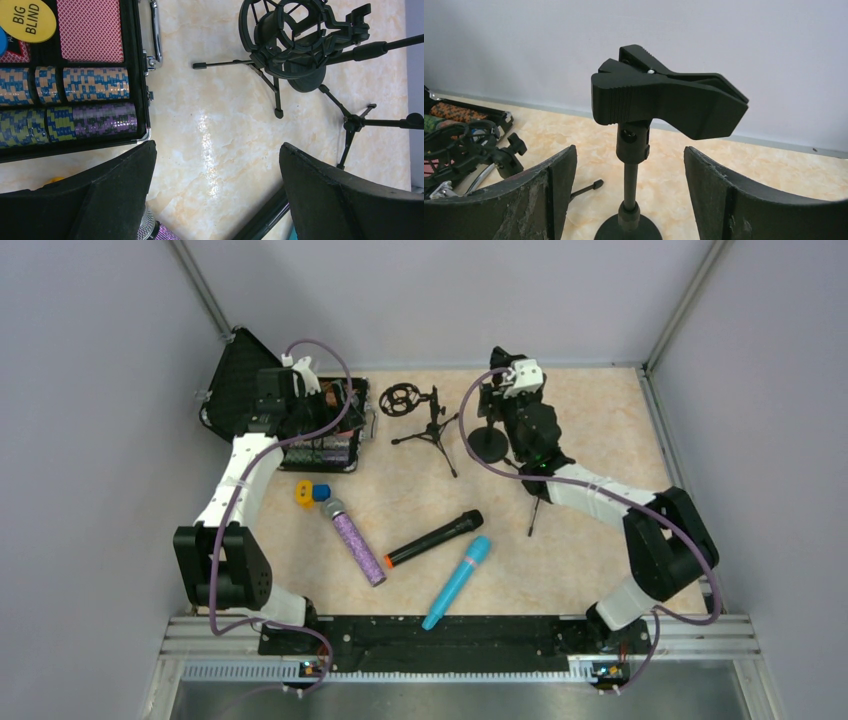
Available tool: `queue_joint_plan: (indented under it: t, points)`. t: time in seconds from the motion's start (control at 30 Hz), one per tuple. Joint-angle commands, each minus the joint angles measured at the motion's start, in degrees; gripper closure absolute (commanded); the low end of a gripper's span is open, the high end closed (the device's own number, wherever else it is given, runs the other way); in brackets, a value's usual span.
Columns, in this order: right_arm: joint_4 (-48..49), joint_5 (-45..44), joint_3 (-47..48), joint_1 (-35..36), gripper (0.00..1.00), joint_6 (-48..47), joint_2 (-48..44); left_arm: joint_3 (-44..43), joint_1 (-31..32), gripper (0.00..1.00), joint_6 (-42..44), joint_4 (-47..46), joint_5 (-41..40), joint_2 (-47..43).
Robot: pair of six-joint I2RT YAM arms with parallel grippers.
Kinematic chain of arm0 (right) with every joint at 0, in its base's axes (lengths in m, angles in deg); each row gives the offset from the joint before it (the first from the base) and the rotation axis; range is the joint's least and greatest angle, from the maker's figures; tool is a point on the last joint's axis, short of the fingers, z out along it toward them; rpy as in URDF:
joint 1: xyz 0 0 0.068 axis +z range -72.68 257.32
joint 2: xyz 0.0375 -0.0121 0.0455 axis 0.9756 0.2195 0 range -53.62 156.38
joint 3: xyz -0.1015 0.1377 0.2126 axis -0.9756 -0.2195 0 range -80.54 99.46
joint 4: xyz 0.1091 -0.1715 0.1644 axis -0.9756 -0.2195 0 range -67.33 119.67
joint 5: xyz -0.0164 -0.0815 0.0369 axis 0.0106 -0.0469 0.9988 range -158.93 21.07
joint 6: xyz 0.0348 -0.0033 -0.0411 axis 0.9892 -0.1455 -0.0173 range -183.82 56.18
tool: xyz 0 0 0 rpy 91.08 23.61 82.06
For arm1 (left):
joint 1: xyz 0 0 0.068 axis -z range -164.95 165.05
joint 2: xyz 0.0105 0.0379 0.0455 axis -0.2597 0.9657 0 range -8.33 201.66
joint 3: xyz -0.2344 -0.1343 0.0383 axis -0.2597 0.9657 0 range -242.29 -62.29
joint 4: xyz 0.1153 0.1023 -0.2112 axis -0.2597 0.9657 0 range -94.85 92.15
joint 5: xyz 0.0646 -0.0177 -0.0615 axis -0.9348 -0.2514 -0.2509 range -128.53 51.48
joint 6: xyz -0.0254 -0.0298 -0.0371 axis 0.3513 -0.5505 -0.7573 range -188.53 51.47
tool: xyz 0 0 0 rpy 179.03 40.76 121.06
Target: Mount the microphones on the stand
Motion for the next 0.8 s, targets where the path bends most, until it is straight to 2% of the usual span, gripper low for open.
queue_joint_plan:
  t: [0.0, 0.3, 0.63, 0.77]
  points:
    - [-6.5, 1.0, 1.0, -0.6, 0.23, 3.4, -5.3, -0.1, -0.2, 0.03, 0.9, -0.9, -0.6, -2.2]
    - [-16.7, -1.8, 12.2, -0.6, 0.24, 0.1, -8.6, -0.2, -0.2, 0.04, 1.0, -0.8, -1.0, -2.7]
    - [-25.5, 0.8, 30.4, -1.3, 0.31, -0.4, 1.0, -0.1, -0.2, 0.03, 1.4, -0.7, -1.5, -3.1]
    - [-28.0, 1.3, 33.6, -2.0, 0.37, 0.6, 5.3, -0.1, -0.1, 0.04, 1.4, -0.7, -1.6, -3.1]
